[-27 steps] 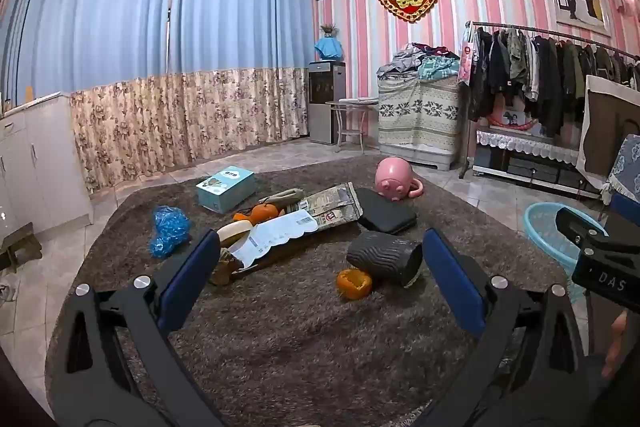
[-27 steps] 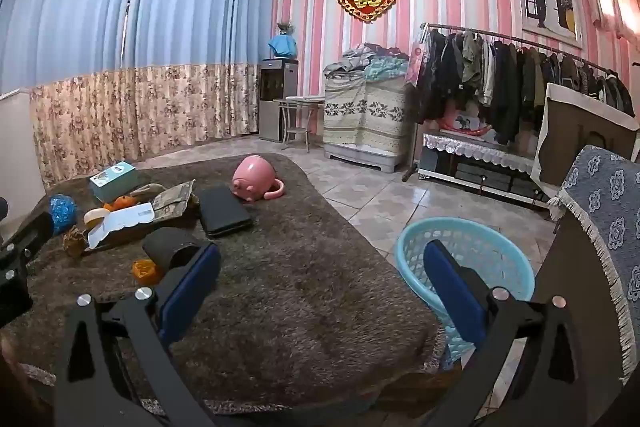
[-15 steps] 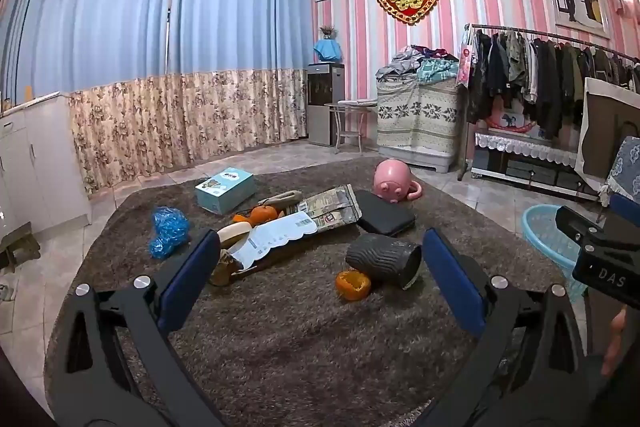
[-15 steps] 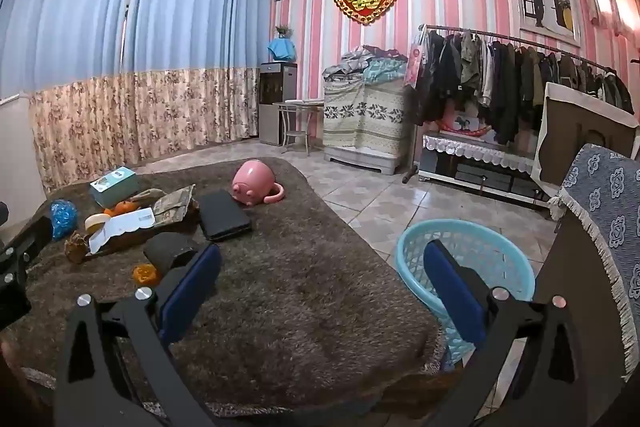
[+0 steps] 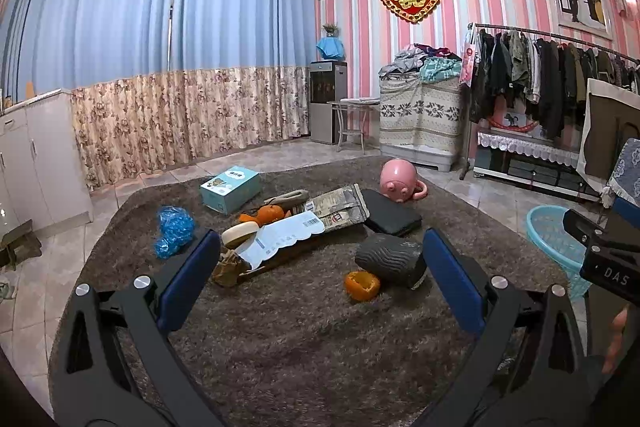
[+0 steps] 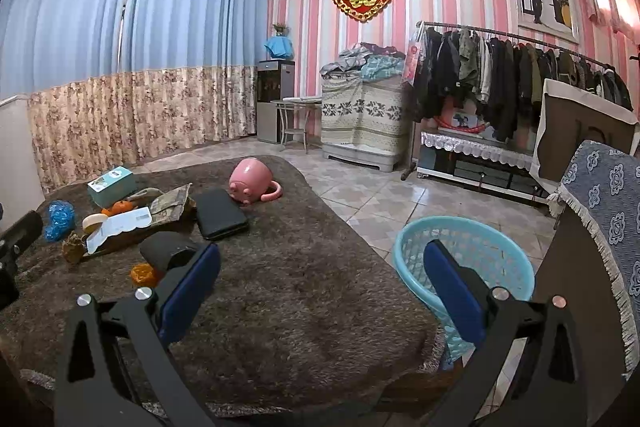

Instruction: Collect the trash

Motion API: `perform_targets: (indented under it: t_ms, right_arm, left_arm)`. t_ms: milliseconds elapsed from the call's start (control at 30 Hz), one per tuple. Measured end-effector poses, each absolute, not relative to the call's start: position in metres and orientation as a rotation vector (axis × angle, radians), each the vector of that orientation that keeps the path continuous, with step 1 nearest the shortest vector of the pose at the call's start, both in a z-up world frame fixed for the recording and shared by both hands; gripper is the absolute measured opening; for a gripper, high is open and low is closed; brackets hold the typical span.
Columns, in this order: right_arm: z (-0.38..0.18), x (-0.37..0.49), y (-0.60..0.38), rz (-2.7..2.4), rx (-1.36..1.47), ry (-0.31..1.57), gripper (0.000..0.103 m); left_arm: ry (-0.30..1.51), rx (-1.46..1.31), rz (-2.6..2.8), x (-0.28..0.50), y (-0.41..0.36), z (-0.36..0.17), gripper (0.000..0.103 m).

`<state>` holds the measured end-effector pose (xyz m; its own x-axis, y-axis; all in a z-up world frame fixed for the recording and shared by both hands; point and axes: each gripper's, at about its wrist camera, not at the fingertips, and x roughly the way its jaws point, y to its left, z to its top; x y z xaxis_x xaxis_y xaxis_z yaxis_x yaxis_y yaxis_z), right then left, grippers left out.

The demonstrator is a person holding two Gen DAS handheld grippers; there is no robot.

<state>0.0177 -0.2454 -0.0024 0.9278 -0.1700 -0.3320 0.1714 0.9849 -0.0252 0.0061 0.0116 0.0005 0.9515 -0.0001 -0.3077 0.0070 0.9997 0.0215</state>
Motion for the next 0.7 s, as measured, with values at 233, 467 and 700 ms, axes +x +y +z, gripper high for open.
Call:
perform_targets:
  t_ms: [233,467,700]
  right_arm:
    - [-0.0018,0.0176,-0.2462,-0.179,-0.002,0.341,0.099]
    - [-0.0027,0.0175,-0.2481,-0.177,-0.004,0.342,0.099]
    - [-0.0042,0.0163,-0.2467,-0.175,-0.002,0.34,0.099]
  left_arm:
    - [0.312,0.019,-0.002,0.0064,0.0134,0.0019,0.098]
    - [0.317,0.015,0.0,0.0072,0.0195,0.0018,0.098]
    - [0.318,0.015,0.002,0.0064,0.0193,-0.0001,0.098]
